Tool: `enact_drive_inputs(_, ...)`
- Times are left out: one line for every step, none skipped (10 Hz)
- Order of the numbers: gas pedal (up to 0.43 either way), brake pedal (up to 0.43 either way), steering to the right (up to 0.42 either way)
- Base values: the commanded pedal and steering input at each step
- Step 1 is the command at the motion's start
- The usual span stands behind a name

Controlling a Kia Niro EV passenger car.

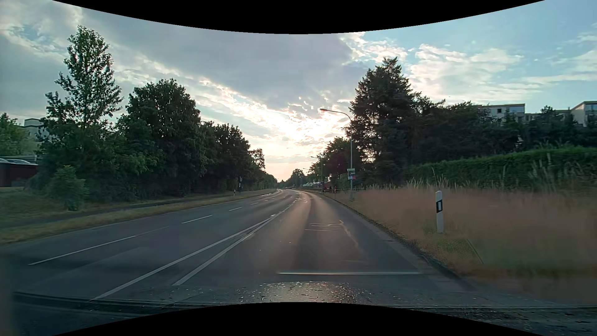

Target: Follow the waypoints while adhering to traffic rules and regulations

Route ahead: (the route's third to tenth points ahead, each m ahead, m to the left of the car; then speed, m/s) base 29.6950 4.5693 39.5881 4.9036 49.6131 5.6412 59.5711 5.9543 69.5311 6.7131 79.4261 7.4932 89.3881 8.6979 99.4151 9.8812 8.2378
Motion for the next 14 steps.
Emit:
enact_drive_inputs(0.248,0.000,-0.002)
enact_drive_inputs(0.248,0.000,-0.002)
enact_drive_inputs(0.248,0.000,-0.003)
enact_drive_inputs(0.248,0.000,-0.002)
enact_drive_inputs(0.248,0.000,-0.003)
enact_drive_inputs(0.248,0.000,-0.002)
enact_drive_inputs(0.248,0.000,-0.003)
enact_drive_inputs(0.248,0.000,-0.003)
enact_drive_inputs(0.248,0.000,-0.003)
enact_drive_inputs(0.248,0.000,-0.004)
enact_drive_inputs(0.248,0.000,-0.004)
enact_drive_inputs(0.248,0.000,-0.004)
enact_drive_inputs(0.248,0.000,-0.004)
enact_drive_inputs(0.248,0.000,-0.004)
